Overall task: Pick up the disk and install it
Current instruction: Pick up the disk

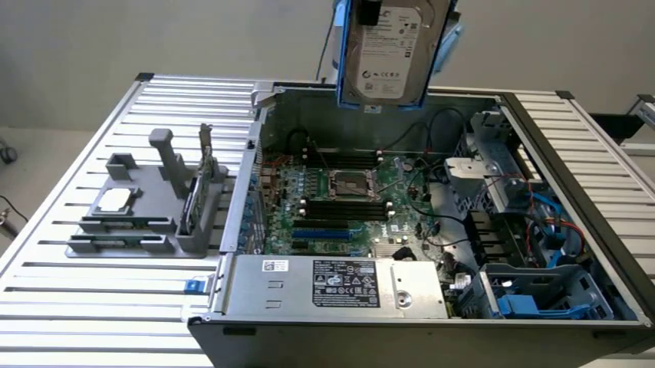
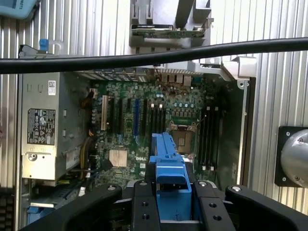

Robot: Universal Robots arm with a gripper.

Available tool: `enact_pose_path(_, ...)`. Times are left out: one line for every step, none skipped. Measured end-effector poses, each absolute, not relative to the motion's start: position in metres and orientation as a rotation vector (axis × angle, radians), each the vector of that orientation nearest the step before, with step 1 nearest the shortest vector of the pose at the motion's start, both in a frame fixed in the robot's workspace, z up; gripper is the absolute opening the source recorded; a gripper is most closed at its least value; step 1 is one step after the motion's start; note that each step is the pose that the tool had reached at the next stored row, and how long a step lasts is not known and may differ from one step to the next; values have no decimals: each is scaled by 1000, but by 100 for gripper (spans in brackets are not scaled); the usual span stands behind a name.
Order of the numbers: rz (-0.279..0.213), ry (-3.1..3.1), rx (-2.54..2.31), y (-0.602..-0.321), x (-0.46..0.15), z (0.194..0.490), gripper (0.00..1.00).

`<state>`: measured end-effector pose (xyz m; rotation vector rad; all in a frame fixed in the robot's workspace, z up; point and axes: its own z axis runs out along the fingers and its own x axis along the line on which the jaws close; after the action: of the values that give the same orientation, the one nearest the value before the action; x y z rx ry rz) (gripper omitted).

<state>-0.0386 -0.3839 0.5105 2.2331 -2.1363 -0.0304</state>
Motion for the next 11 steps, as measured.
enact_pose_path(-30, -2136, 2233, -386, -34, 511, 33)
enact_pose_path(-30, -2136, 2233, -388, -30, 511, 33)
enact_pose_path(-30, -2136, 2233, -390, -26, 511, 33)
enact_pose_path(-30, -2136, 2233, -393, -23, 511, 33)
enact_pose_path(-30, -2136, 2233, -396, -21, 511, 33)
enact_pose_path(-29, -2137, 2234, -399, -19, 511, 33)
enact_pose_path(-28, -2137, 2234, -401, -18, 510, 33)
enact_pose_path(-27, -2138, 2235, -405, -16, 510, 33)
enact_pose_path(-25, -2138, 2235, -408, -15, 510, 33)
enact_pose_path(-24, -2139, 2236, -411, -13, 510, 33)
enact_pose_path(-23, -2140, 2236, -413, -11, 510, 33)
